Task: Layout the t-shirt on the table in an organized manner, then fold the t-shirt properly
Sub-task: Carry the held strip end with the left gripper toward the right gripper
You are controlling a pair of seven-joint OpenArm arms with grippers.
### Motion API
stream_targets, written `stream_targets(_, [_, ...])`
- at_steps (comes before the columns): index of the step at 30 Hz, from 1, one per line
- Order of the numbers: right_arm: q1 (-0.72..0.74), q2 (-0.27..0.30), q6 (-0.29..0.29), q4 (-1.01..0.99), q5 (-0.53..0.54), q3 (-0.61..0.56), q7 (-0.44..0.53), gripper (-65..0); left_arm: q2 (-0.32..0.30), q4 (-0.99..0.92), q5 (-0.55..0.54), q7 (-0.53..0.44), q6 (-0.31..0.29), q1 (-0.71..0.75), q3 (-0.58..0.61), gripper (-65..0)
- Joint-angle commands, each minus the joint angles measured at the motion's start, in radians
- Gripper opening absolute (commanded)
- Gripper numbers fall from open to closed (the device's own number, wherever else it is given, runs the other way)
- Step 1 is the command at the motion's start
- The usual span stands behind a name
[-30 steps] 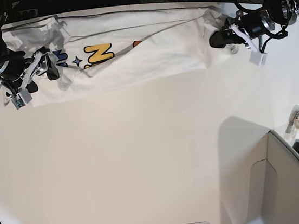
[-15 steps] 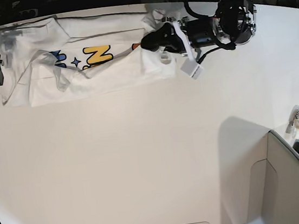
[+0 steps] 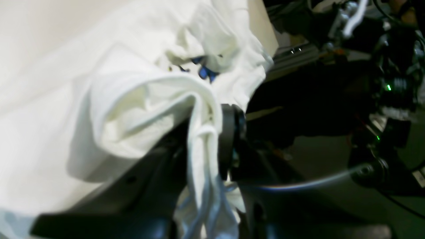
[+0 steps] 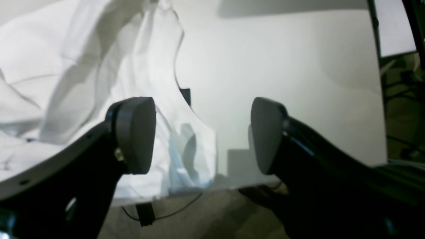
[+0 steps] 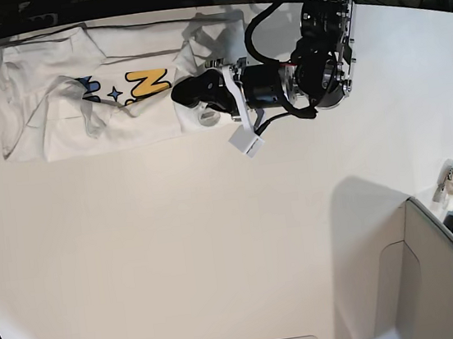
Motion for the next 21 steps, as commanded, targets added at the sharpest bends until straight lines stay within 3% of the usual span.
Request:
stream_targets(1, [-0.002, 0.024, 0.002, 0.014, 0.012, 0.009, 0.016, -21.0, 0.009, 0.013, -0.049, 0.002, 0.019, -0.023, 0.001, -65.0])
stream_targets(8, [-0.002, 0.016, 0.002, 0.014, 0.012, 0.002, 0.016, -21.0, 0.014, 0.012, -0.049, 0.0, 0.019, -0.078, 0.096, -64.9])
stream_targets(15, [-0.002, -0.006, 0.002, 0.014, 0.012, 0.0, 0.016, -21.0, 0.057, 0.009, -0.046, -0.02, 0.02, -0.104, 0.16, -64.9])
stream_targets(21, [-0.003, -0.013, 0.002, 0.014, 0.012, 0.0, 0.016, -21.0, 0.1, -0.002, 0.071, -0.021, 0.017, -0.127, 0.228, -64.9])
